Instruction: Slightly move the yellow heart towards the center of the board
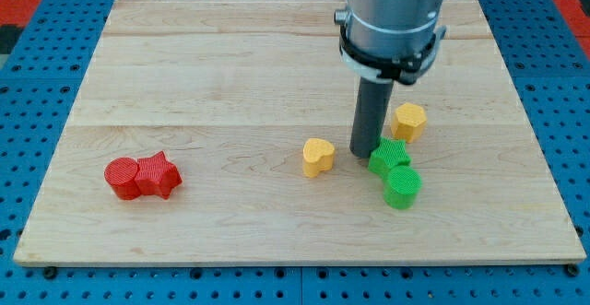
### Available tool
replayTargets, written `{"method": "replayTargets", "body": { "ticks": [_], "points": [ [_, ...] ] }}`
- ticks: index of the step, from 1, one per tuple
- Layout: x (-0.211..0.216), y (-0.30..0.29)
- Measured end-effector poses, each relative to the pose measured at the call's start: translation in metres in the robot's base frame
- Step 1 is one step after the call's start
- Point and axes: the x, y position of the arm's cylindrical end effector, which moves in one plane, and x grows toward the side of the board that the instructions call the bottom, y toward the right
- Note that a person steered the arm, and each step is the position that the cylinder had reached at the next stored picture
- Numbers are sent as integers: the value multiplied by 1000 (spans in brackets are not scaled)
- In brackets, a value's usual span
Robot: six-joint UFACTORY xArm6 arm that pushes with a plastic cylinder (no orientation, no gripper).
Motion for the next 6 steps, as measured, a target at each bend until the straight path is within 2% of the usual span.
{"method": "replayTargets", "body": {
  "ticks": [1, 4, 5, 6],
  "points": [
    [23, -4],
    [30, -25],
    [39, -53],
    [0, -71]
  ]
}}
